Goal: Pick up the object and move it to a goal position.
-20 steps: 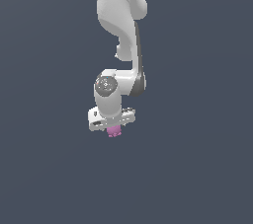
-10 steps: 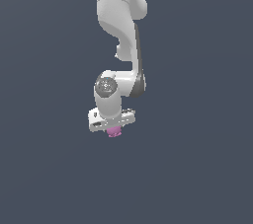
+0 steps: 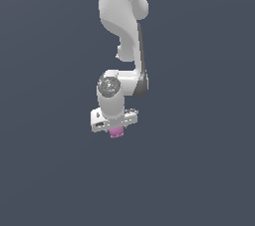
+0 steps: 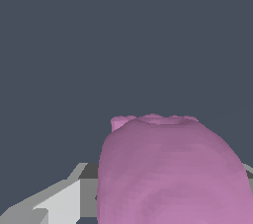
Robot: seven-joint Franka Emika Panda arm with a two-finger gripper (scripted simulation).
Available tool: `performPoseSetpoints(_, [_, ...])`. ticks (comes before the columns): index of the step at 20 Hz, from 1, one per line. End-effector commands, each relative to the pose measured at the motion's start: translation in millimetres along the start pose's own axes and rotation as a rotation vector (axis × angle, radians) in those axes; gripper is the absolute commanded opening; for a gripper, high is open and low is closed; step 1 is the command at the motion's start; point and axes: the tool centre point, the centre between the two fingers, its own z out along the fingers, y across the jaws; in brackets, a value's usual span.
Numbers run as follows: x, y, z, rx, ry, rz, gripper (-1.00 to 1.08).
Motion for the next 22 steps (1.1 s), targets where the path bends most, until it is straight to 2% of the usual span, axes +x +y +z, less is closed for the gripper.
performPoseSetpoints(1, [1,-10,-6,0.0,0.001,-0.001,-1.0])
performPoseSetpoints(6, [1,-45,-25,0.0,0.001,-0.002,-1.0])
performPoseSetpoints(16, [5,-148,-84,-0.001,0.0,-0.002,-1.0])
performPoseSetpoints(22, [8,-194,-111,-0.001,0.0,-0.001,-1.0])
